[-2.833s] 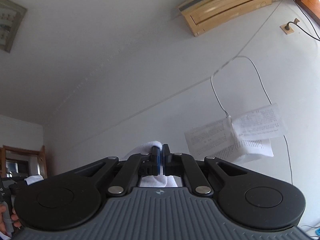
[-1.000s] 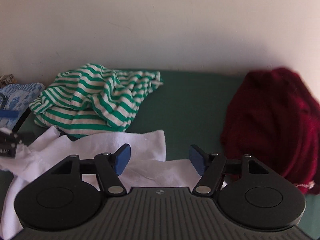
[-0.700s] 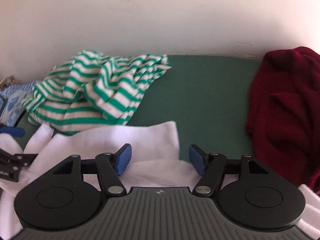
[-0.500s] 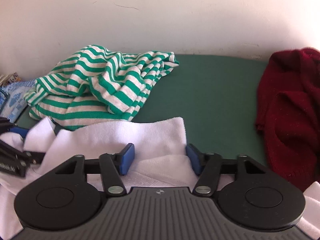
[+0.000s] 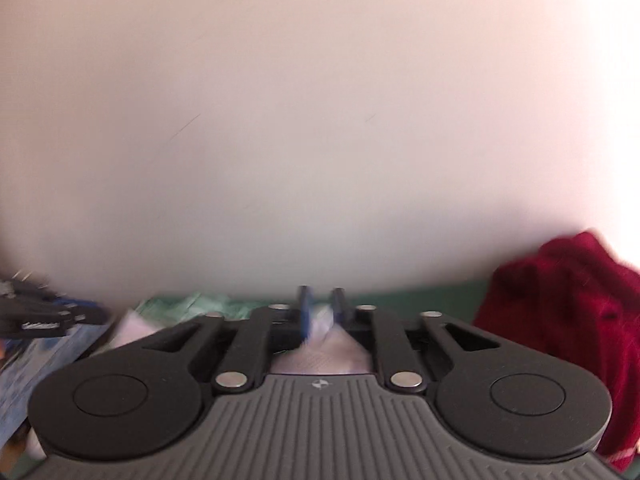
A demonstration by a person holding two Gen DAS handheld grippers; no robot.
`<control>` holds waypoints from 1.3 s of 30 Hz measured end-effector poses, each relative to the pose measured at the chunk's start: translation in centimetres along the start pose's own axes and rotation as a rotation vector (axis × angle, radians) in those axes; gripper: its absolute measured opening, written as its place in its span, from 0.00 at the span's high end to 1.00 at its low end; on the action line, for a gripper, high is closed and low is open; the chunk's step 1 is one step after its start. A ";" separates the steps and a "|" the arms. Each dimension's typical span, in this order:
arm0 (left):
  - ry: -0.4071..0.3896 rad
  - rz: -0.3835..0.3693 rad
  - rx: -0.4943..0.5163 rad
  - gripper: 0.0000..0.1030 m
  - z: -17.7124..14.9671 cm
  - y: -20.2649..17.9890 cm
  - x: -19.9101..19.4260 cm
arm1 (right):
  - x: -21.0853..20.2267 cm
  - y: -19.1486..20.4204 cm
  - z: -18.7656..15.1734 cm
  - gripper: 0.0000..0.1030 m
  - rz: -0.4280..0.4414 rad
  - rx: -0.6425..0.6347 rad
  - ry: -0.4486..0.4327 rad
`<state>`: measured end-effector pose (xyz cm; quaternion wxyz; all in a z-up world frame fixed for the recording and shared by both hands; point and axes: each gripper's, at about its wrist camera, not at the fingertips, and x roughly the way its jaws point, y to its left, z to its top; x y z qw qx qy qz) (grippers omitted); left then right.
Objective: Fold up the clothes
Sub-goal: 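Lower the held T-shirt onto the green sheet with both grippers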
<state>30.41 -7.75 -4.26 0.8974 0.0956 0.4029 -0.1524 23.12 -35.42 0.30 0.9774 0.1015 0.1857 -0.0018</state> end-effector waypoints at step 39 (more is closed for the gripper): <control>-0.180 0.092 0.323 0.30 -7.5 -4.0 -5.8 | -10.4 -10.8 -7.7 0.29 -0.134 0.010 0.262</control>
